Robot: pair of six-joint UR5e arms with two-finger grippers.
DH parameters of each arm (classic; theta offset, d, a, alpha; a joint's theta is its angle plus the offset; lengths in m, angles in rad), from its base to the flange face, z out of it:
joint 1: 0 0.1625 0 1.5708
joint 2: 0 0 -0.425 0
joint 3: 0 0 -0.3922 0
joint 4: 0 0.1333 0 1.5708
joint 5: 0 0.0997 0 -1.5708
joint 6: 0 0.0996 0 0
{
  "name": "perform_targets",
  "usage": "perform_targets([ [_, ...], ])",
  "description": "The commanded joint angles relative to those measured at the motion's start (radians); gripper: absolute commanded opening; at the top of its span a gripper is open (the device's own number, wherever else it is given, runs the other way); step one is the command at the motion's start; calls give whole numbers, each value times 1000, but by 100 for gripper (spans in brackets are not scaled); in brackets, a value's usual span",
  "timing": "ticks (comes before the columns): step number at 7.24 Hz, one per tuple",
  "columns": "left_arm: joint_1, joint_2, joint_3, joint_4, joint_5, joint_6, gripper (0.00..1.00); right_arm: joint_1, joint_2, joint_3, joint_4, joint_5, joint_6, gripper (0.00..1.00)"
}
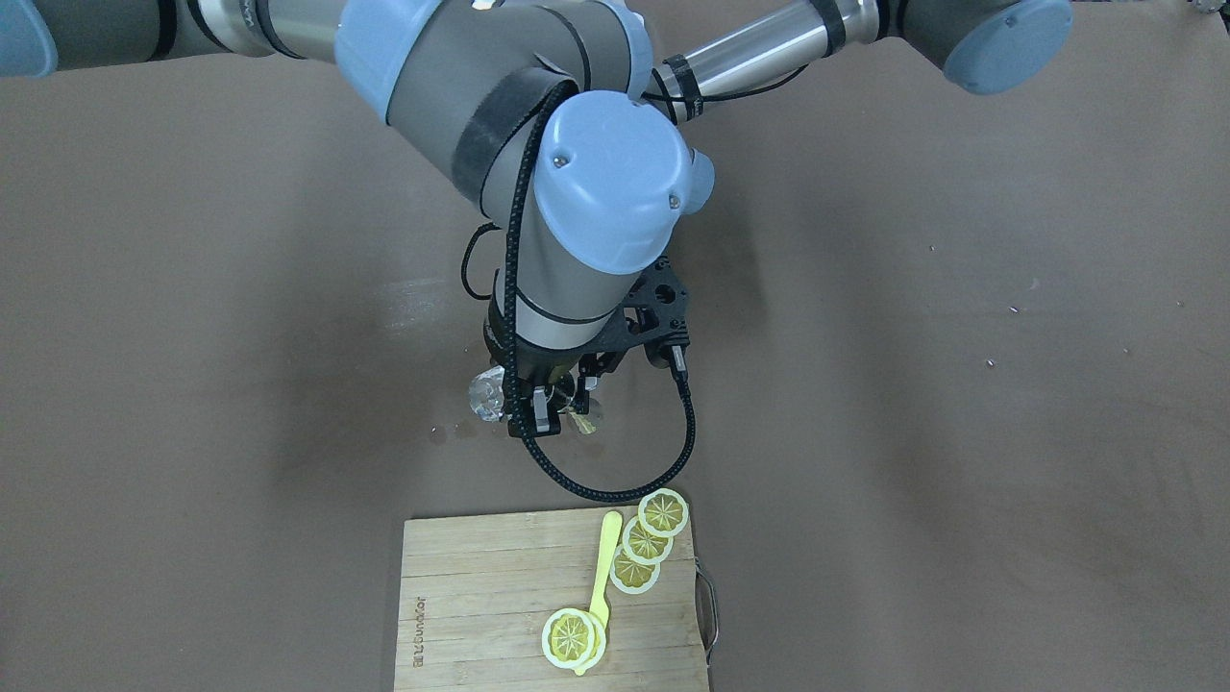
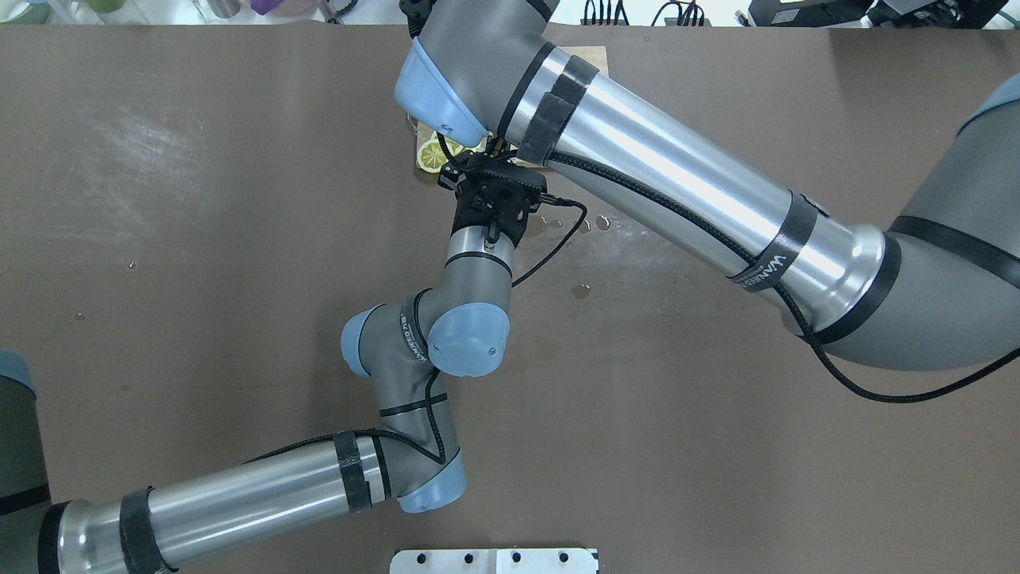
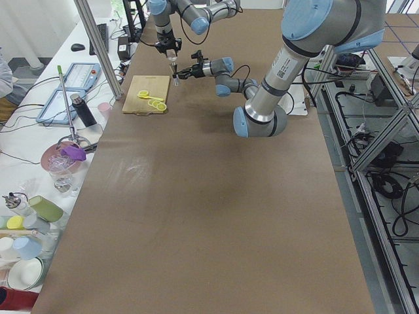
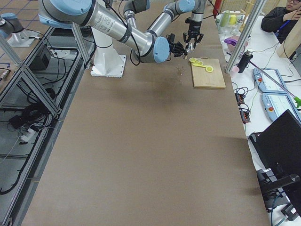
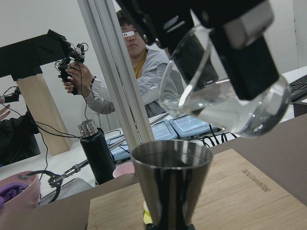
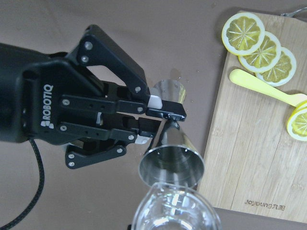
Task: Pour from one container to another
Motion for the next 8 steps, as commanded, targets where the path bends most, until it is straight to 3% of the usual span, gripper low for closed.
perform_targets([
  [1,0,1,0,-1,0,0,0,-6,37,-47,-33,-26,-3,0],
  [8,0,1,0,-1,2,0,0,-38,103,-139,-90,-125,-49,0],
])
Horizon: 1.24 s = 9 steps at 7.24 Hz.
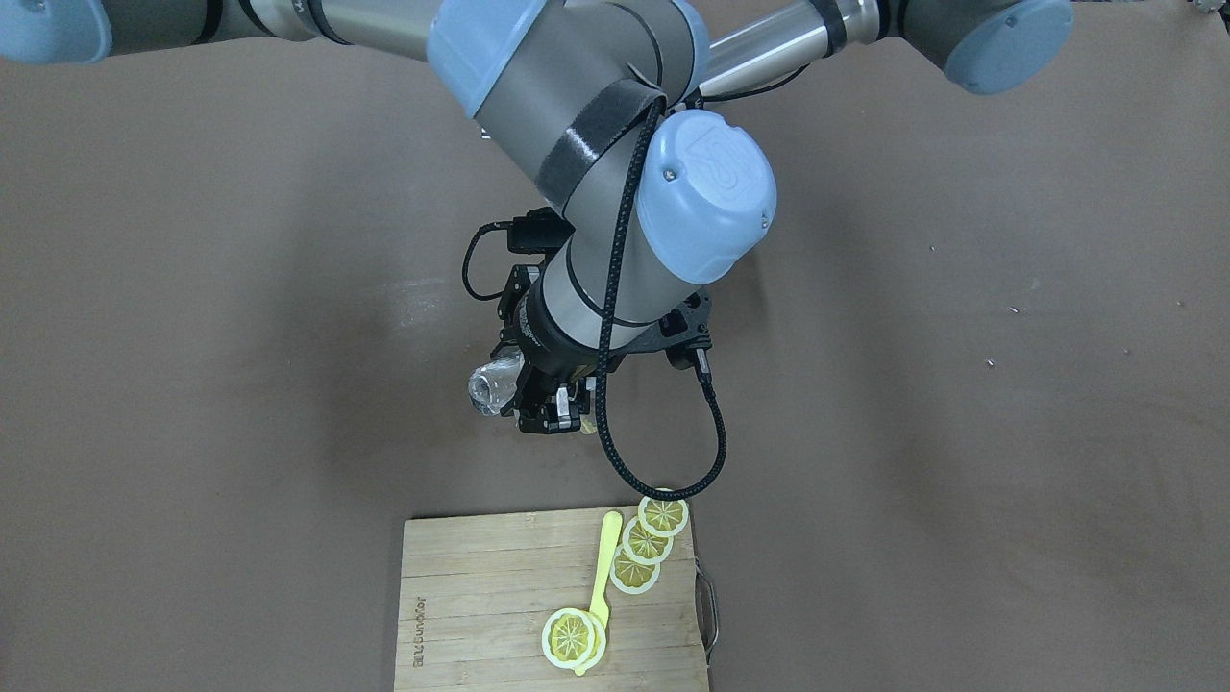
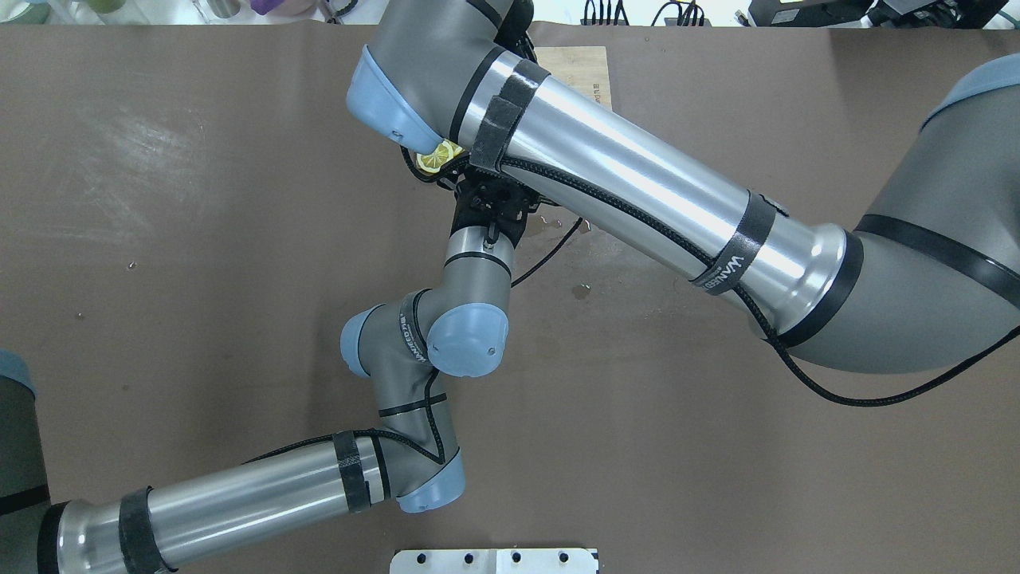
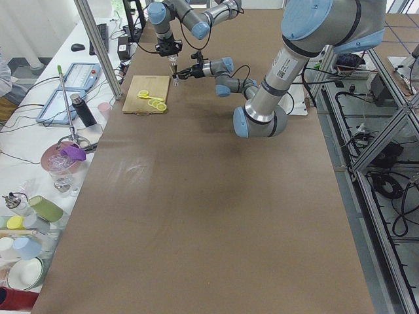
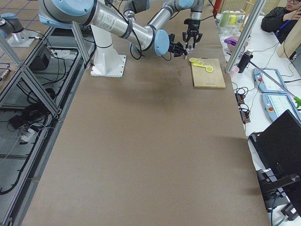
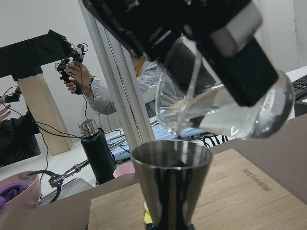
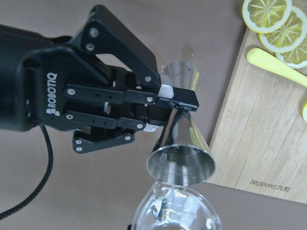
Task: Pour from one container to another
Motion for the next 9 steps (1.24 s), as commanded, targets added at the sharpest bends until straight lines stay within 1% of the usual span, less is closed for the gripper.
perform_targets([
  [1,0,0,0,0,0,0,0,-9,27,-44,-10,-32,-10,0],
  [2,0,0,0,0,0,0,0,-16,40,-61,-13,-38,-10,0],
  [5,0,0,0,0,0,0,0,-22,44,-63,-13,-49,-13,0],
  [6,0,0,0,0,0,0,0,-21,38,-58,-9,-32,-36,0],
  [8,0,0,0,0,0,0,0,-9,11,-15,4,52,-39,0],
  [9,0,2,0,0,0,0,0,14,-3,-3,28,96,-36,0],
])
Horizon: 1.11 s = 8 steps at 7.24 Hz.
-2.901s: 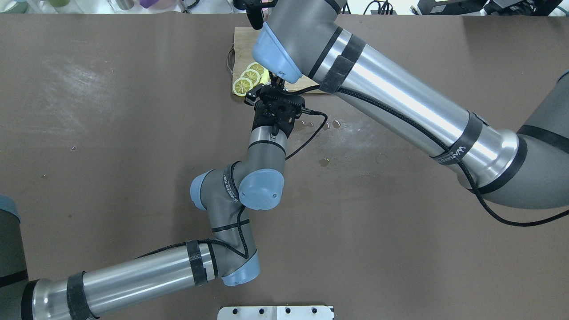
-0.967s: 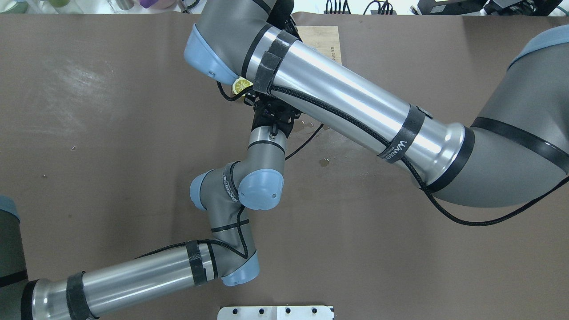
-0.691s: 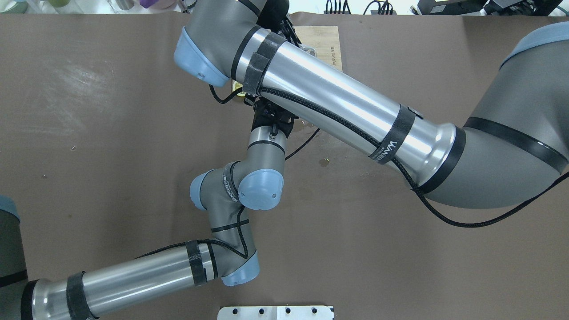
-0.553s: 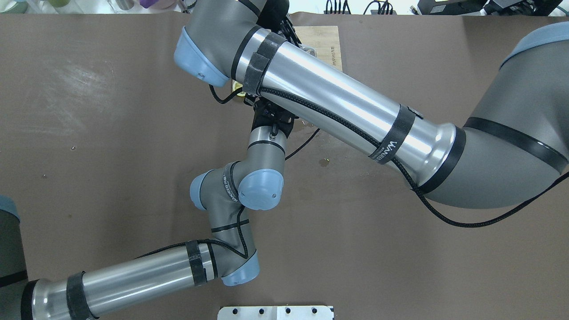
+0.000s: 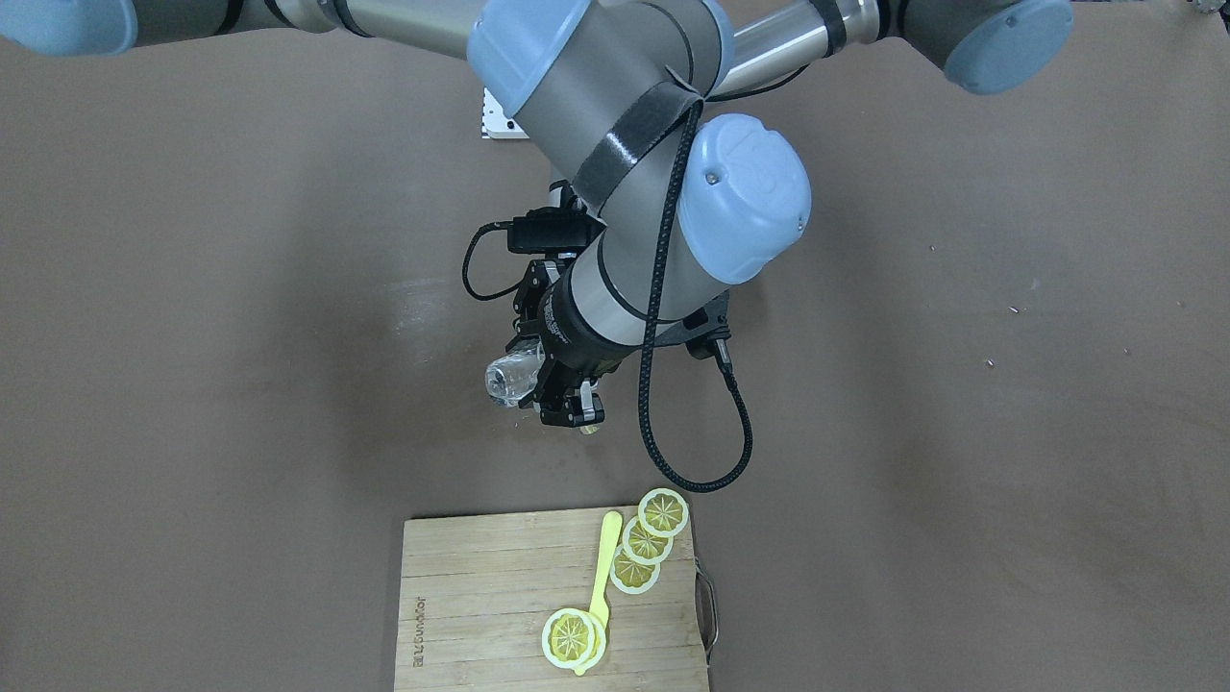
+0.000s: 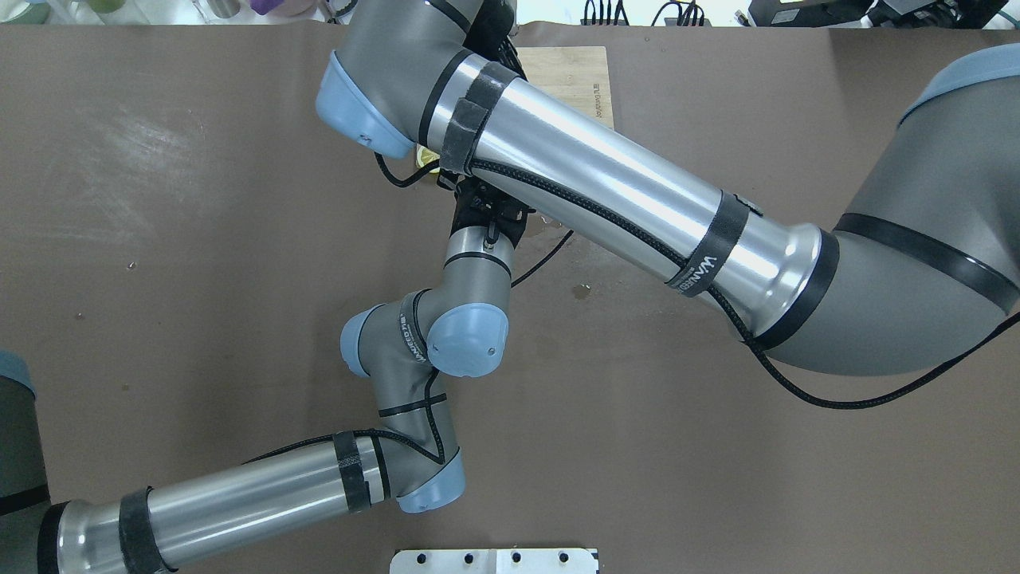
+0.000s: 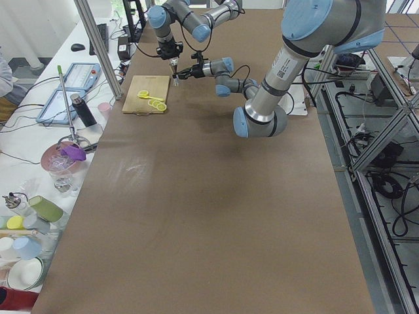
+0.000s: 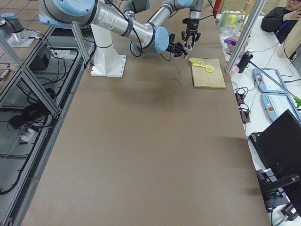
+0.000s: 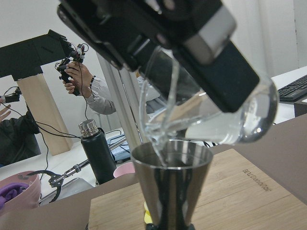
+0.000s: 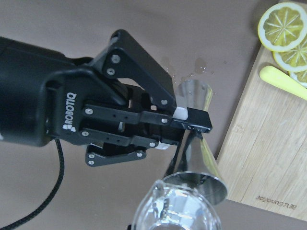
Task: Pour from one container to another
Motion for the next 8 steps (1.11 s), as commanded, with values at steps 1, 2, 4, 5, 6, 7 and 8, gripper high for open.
perform_targets([
  [1,0,1,0,0,0,0,0,27,-27,32,23,68,3,0],
  [2,0,1,0,0,2,0,0,36,-38,42,24,72,3,0],
  [4,-2,3,-2,-3,2,0,0,91,-92,113,24,132,-3,0],
  [5,-2,4,-2,-5,2,0,0,122,-128,163,29,169,-6,0],
  [6,0,6,-3,-6,2,0,0,158,-171,214,56,209,-5,0],
  [7,-2,6,-5,-8,2,-1,0,194,-217,271,62,256,-5,0],
  [8,-2,7,-8,-18,2,-2,0,237,-272,326,110,304,-3,0],
])
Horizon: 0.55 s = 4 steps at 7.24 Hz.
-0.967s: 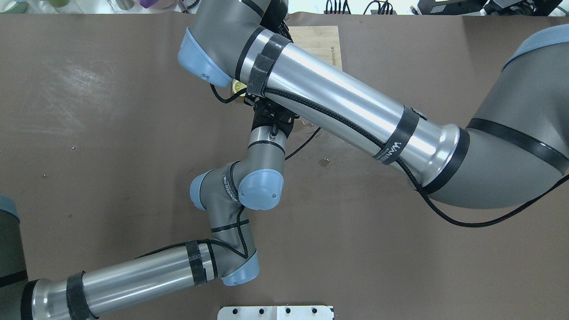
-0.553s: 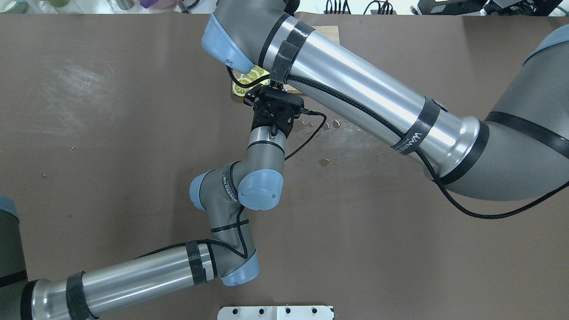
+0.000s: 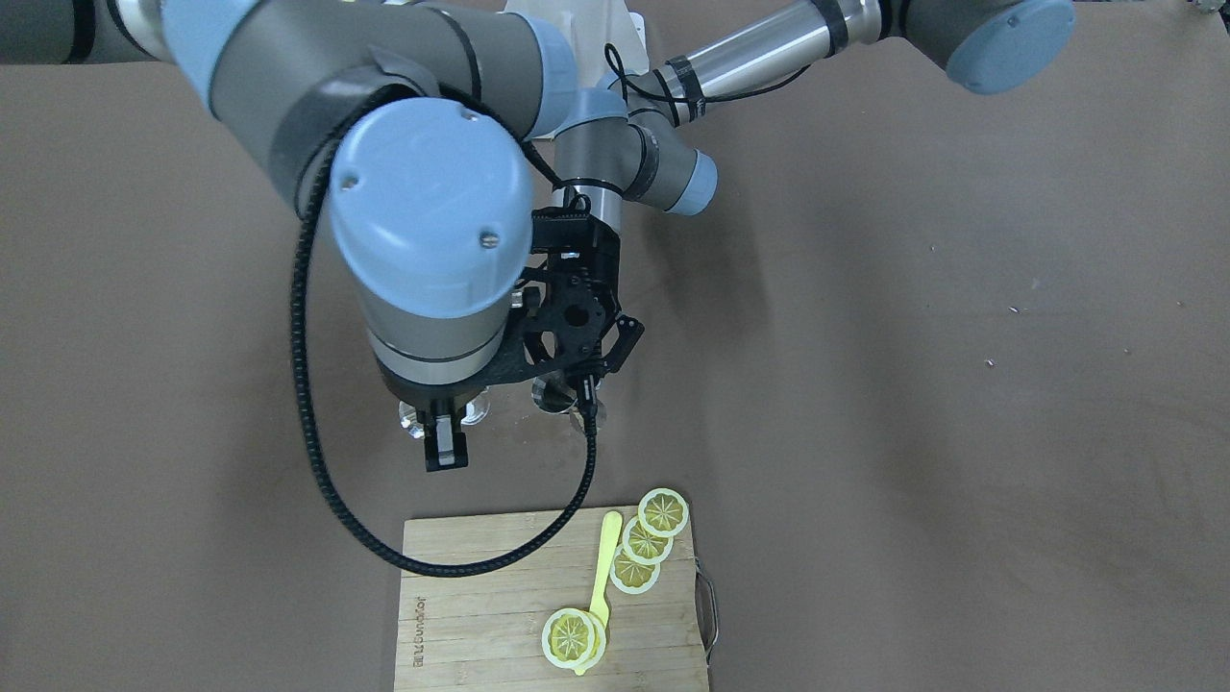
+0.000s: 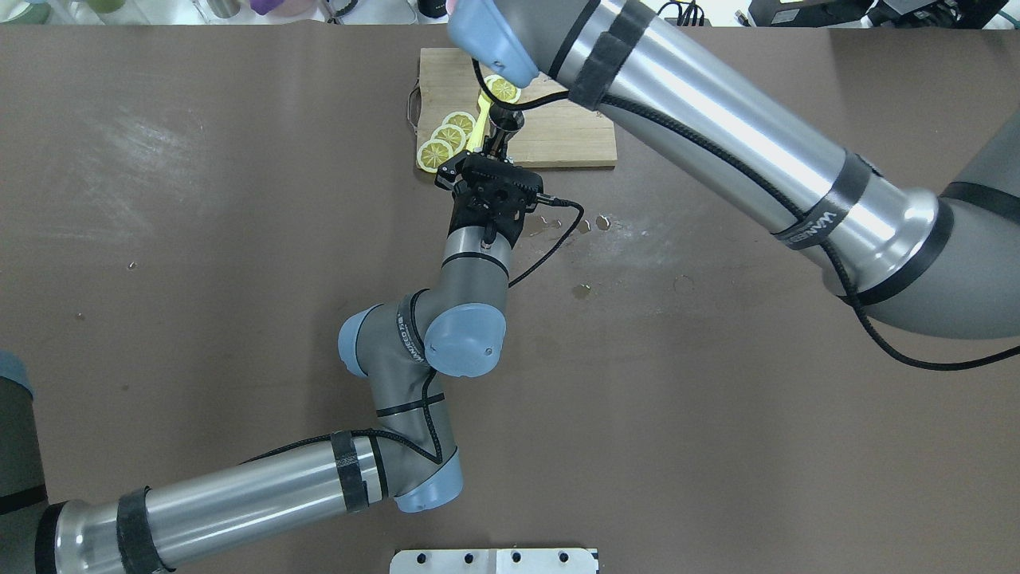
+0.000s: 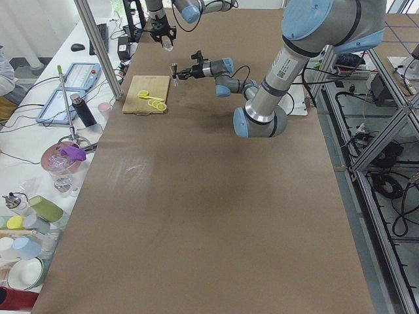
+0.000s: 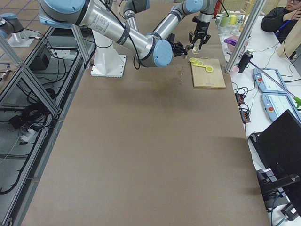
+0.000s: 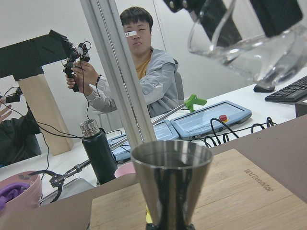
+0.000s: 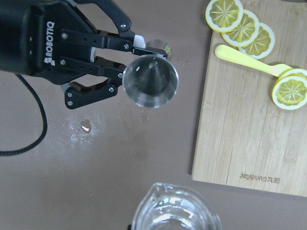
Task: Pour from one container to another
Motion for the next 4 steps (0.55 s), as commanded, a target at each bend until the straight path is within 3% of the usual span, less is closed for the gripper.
perform_targets([
  [1,-2,18,-8,-53,0,2,0,85,-121,124,68,119,4,0],
  [3,-20,55,-37,-145,2,21,0,133,-262,237,172,190,9,0],
  [4,-43,122,-129,-146,3,70,0,159,-332,270,229,231,17,0],
])
